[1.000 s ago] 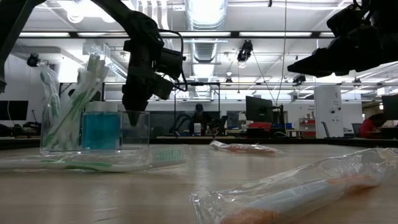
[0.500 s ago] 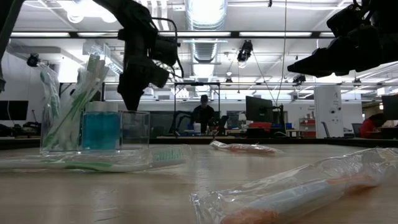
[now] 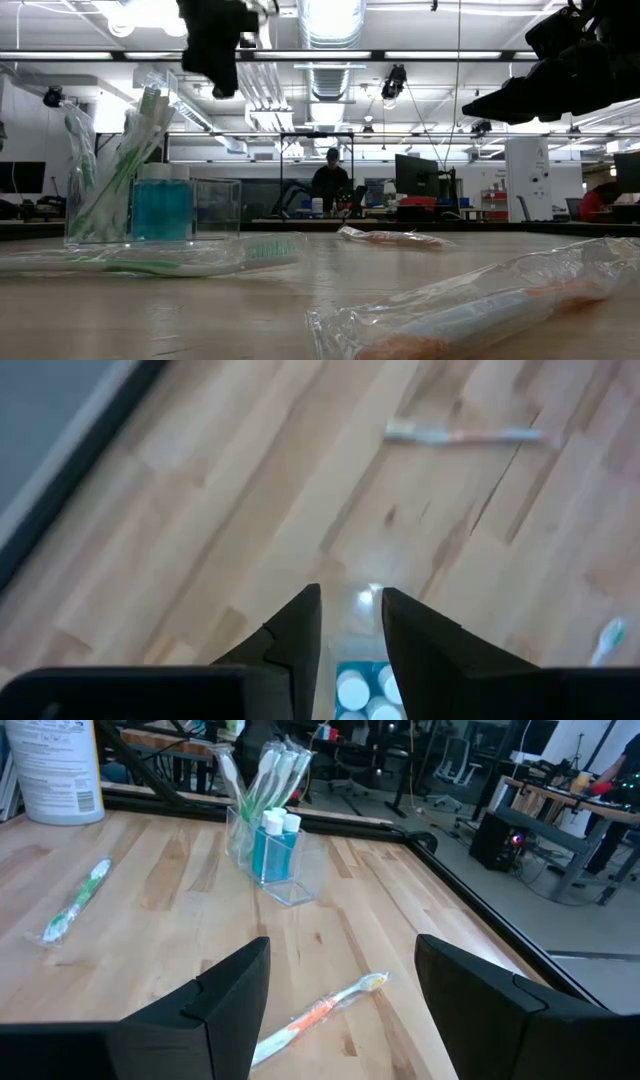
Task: Pick & Place toothbrushing station
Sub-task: Put the green toothbrush into the transparent organizer
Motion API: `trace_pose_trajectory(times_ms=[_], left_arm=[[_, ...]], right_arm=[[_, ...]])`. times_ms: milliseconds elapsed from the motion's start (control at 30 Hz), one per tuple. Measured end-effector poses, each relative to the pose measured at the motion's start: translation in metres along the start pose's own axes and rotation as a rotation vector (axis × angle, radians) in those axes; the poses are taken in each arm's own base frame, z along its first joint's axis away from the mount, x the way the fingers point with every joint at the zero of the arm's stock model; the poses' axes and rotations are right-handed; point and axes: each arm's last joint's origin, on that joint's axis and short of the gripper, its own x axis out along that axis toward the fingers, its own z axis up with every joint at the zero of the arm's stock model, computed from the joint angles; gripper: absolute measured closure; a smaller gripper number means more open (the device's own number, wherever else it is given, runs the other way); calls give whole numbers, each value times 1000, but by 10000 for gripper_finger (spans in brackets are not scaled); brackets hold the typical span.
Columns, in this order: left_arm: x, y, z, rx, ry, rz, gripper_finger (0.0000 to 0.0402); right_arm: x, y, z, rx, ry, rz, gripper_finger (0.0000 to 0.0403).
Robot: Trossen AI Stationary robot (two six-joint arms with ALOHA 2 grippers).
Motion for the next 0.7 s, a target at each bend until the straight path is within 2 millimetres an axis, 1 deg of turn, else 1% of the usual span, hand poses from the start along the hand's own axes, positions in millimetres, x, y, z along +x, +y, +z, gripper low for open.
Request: trace_pose_trajectory(times_ms=[133,267,367,500,700], left_arm=[[-22,-27,-6,27,-109,83,289],[-29,-55,-15,27,-183,146,289],[-27,-72,-20,-13,-205,138,289],[-19,-91,-29,-62,-183,117,289],[-5,-127,-48,36,-136,77,289]], right_arm=[[0,0,0,0,0,0,158],[0,0,0,0,0,0,158],[0,0,0,0,0,0,158],[0,0,0,0,0,0,158],[0,0,0,0,0,0,158]])
